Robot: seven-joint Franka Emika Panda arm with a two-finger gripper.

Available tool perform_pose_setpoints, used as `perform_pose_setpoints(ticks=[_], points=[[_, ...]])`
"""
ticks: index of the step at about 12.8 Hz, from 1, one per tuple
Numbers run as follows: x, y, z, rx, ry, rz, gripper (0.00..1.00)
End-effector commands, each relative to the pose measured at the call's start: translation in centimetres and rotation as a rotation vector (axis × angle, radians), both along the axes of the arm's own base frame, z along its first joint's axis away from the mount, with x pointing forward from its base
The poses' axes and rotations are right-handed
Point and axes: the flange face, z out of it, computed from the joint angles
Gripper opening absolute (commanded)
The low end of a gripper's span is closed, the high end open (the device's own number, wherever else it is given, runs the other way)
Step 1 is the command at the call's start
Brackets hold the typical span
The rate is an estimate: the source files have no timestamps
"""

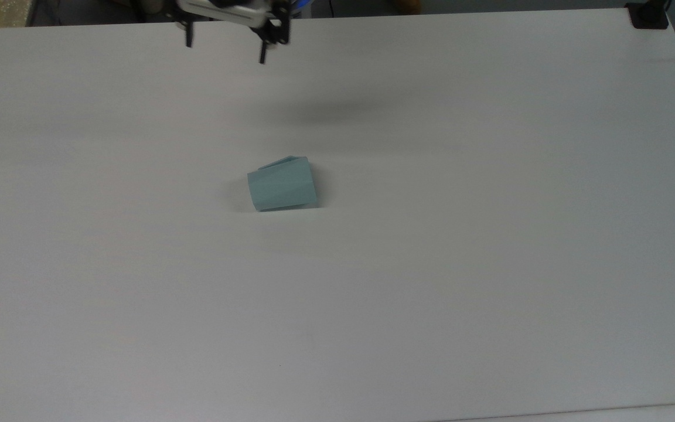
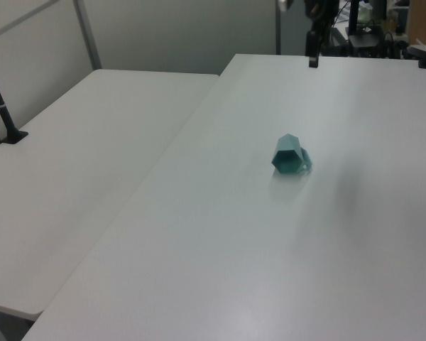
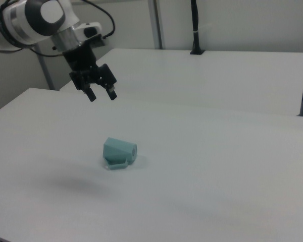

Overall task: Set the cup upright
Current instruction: 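Move the gripper from its start pose toward the tipped teal cup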

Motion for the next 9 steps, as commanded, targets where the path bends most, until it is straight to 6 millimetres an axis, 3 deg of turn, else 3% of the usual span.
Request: perform_pose_setpoints(ticks=[1,3,5,7,9], points=[[1.9,10.1,-4.1,-0.184,-0.075,-0.004,1.0],[0.6,16.6,-8.0,-0.35,-0.131,0.073,1.0],[-0.7,20.5,-11.0,-0.483,-0.174,0.131,1.0],[-1.4,22.8,-14.7,-0.641,-0.198,0.198,1.0],[-1.6,23.9,-17.9,-0.734,-0.209,0.214,1.0]])
